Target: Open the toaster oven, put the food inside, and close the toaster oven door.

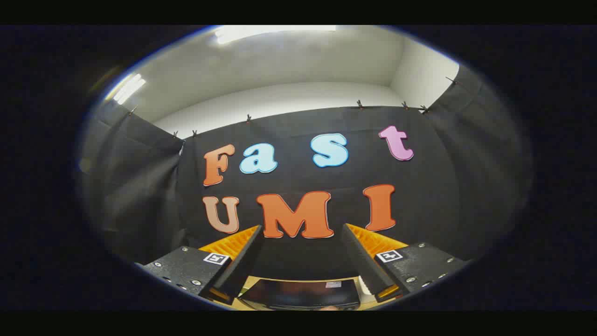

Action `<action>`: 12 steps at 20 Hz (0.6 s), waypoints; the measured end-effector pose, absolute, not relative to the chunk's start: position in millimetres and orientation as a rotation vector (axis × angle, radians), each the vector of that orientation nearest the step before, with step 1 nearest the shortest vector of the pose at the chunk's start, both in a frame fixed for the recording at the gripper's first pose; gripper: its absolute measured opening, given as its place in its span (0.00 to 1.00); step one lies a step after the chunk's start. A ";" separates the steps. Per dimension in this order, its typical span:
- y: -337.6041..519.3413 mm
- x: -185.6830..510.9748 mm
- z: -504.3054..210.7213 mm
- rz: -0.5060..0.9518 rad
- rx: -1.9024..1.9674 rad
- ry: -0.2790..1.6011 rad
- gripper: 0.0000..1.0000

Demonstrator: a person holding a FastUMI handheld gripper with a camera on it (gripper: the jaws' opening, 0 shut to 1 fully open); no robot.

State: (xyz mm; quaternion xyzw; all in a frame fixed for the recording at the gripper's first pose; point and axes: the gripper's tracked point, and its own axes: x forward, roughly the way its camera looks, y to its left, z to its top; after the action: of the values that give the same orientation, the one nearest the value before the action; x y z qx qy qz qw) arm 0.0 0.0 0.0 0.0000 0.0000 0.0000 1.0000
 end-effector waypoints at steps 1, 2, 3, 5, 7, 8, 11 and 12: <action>-5.3 0.5 -4.1 -0.002 0.008 0.011 0.98; -10.2 0.9 -7.6 -0.003 0.016 0.025 0.98; -12.9 0.3 -12.3 -0.002 0.026 0.038 0.99; -19.6 -0.3 -20.1 0.002 0.037 0.060 0.99; -25.9 -2.0 -27.6 0.003 0.037 0.078 0.99; -28.8 -2.5 -30.5 0.000 0.030 0.084 0.99; -33.3 -5.1 -29.4 0.001 0.018 0.071 0.99; -32.7 -7.3 -28.9 0.008 0.027 0.064 0.98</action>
State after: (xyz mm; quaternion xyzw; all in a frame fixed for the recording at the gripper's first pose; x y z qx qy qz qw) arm -7.3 -32.7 -28.9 0.0135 0.0320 0.0040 0.9994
